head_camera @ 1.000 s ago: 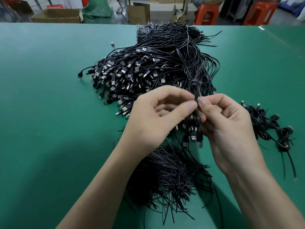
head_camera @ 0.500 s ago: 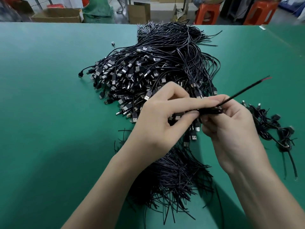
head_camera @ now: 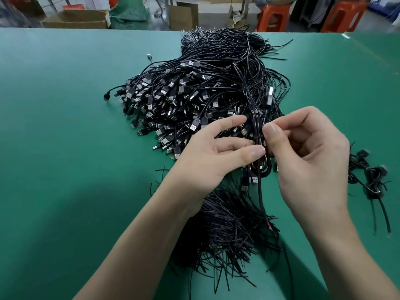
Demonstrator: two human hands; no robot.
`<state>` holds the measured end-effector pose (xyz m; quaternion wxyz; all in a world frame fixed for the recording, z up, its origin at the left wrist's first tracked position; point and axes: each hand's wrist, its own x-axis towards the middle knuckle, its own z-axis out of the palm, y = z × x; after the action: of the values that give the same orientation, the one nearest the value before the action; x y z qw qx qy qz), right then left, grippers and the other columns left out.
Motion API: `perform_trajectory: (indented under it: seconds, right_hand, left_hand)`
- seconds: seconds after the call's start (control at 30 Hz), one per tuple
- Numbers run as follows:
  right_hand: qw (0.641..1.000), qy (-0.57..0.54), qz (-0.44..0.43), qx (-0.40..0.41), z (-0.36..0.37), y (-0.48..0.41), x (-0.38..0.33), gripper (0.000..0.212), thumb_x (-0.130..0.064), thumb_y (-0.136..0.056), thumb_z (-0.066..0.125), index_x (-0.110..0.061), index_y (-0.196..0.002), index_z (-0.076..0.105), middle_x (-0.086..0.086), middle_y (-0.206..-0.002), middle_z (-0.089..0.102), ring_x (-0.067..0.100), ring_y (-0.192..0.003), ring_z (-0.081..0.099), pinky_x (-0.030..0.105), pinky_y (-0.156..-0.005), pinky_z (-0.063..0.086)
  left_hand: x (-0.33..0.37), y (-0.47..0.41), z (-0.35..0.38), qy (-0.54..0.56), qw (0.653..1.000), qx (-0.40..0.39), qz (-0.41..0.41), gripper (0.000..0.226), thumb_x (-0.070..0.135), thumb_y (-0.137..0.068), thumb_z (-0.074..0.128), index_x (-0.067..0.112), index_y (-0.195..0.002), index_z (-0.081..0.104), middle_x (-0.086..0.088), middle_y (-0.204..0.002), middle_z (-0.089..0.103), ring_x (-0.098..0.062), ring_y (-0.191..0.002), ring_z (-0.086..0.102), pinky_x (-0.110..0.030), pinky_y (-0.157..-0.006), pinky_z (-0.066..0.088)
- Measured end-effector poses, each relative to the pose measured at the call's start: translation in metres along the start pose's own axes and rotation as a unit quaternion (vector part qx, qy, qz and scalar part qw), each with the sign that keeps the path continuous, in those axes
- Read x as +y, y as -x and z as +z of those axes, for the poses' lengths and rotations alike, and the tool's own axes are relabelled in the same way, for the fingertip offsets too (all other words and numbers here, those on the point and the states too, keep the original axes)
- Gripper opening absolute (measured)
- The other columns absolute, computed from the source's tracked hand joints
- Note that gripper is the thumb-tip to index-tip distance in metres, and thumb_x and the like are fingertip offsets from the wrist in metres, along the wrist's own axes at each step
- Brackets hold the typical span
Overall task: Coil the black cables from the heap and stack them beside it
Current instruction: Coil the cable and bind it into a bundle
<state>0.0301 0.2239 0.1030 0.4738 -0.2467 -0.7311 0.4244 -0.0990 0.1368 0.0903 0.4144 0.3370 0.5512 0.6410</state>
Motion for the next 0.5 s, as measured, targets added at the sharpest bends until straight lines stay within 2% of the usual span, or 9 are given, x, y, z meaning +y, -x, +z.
perform_trajectory:
  seconds: [0.07, 0.17, 0.23, 0.3, 0.33, 0.4, 0.43, 0.5]
  right_hand:
    - [1.0, 0.011, -0.012, -0.005, -0.0003, 0.0006, -0.0005, 0.018, -0.016, -0.097, 0.066, -0.023, -0.082, 0.061, 0.004, -0.068, 0.061, 0.021, -0.06, 0.054, 0.031, -0.053, 0.043]
    - [1.0, -0.013, 0.012, -0.009, 0.0002, -0.0002, -0.0019, 0.016, -0.017, -0.097, 0.067, -0.022, -0.082, 0.063, 0.0, -0.065, 0.062, 0.015, -0.057, 0.054, 0.026, -0.053, 0.043]
    - [0.991, -0.109, 0.076, -0.018, 0.002, 0.0001, -0.0031, 0.016, -0.018, -0.094, 0.068, -0.022, -0.079, 0.065, -0.005, -0.059, 0.058, 0.009, -0.053, 0.048, 0.02, -0.052, 0.04]
    - [0.958, -0.232, 0.167, -0.025, 0.0052, 0.0005, -0.0019, 0.02, -0.014, -0.091, 0.067, -0.024, -0.074, 0.068, -0.006, -0.058, 0.055, 0.006, -0.05, 0.043, 0.018, -0.049, 0.036]
    - [0.943, -0.264, 0.202, -0.02, 0.006, 0.0004, 0.0002, 0.022, -0.009, -0.091, 0.067, -0.023, -0.074, 0.068, -0.005, -0.059, 0.055, 0.005, -0.049, 0.042, 0.017, -0.048, 0.036]
    - [0.93, -0.276, 0.241, -0.008, 0.0057, -0.0005, 0.0041, 0.023, 0.001, -0.093, 0.063, -0.017, -0.078, 0.066, -0.003, -0.06, 0.054, 0.004, -0.048, 0.042, 0.017, -0.046, 0.036]
    - [0.928, -0.278, 0.247, -0.005, 0.0051, -0.0015, 0.0051, 0.022, 0.003, -0.094, 0.061, -0.014, -0.08, 0.065, -0.004, -0.059, 0.055, 0.004, -0.048, 0.043, 0.016, -0.046, 0.036]
    - [0.929, -0.283, 0.239, -0.005, 0.0039, -0.0033, 0.0049, 0.021, 0.002, -0.094, 0.06, -0.013, -0.081, 0.064, -0.005, -0.059, 0.057, 0.003, -0.048, 0.045, 0.015, -0.045, 0.037]
  left_hand:
    - [-0.0018, -0.0004, -0.0003, 0.006, 1.0, -0.011, -0.006, 0.06, 0.018, -0.082, 0.082, 0.021, -0.139, 0.062, -0.004, -0.104, 0.078, -0.012, -0.099, 0.074, -0.028, -0.095, 0.054]
    - [-0.0006, 0.0021, 0.0031, -0.002, 0.999, -0.014, 0.036, 0.037, 0.006, -0.088, 0.079, 0.017, -0.122, 0.074, -0.005, -0.108, 0.079, -0.012, -0.1, 0.074, -0.023, -0.09, 0.056]
    - [0.0009, 0.0033, 0.0054, -0.012, 0.997, 0.019, 0.076, 0.028, 0.0, -0.086, 0.08, 0.018, -0.107, 0.077, -0.004, -0.103, 0.079, -0.013, -0.096, 0.073, -0.026, -0.087, 0.059]
    - [0.0015, 0.0037, 0.0067, -0.055, 0.989, 0.051, 0.127, 0.026, -0.001, -0.083, 0.082, 0.02, -0.098, 0.076, -0.005, -0.099, 0.077, -0.013, -0.094, 0.071, -0.038, -0.088, 0.06]
    - [0.0017, 0.0037, 0.0072, -0.11, 0.979, 0.068, 0.159, 0.025, 0.002, -0.083, 0.083, 0.024, -0.095, 0.076, -0.001, -0.096, 0.075, -0.008, -0.092, 0.068, -0.034, -0.085, 0.056]
    - [0.0029, 0.0041, 0.0074, -0.224, 0.949, 0.095, 0.203, 0.026, 0.008, -0.083, 0.085, 0.03, -0.093, 0.075, 0.01, -0.088, 0.065, 0.001, -0.08, 0.056, -0.014, -0.074, 0.041]
    - [0.0031, 0.0046, 0.0075, -0.233, 0.947, 0.092, 0.203, 0.025, 0.007, -0.084, 0.083, 0.029, -0.094, 0.076, 0.01, -0.082, 0.059, 0.001, -0.072, 0.05, -0.01, -0.069, 0.037]
    - [0.0045, 0.0067, 0.0078, -0.179, 0.967, 0.044, 0.175, 0.018, 0.004, -0.092, 0.075, 0.02, -0.1, 0.079, 0.001, -0.074, 0.059, -0.003, -0.064, 0.049, -0.012, -0.061, 0.038]
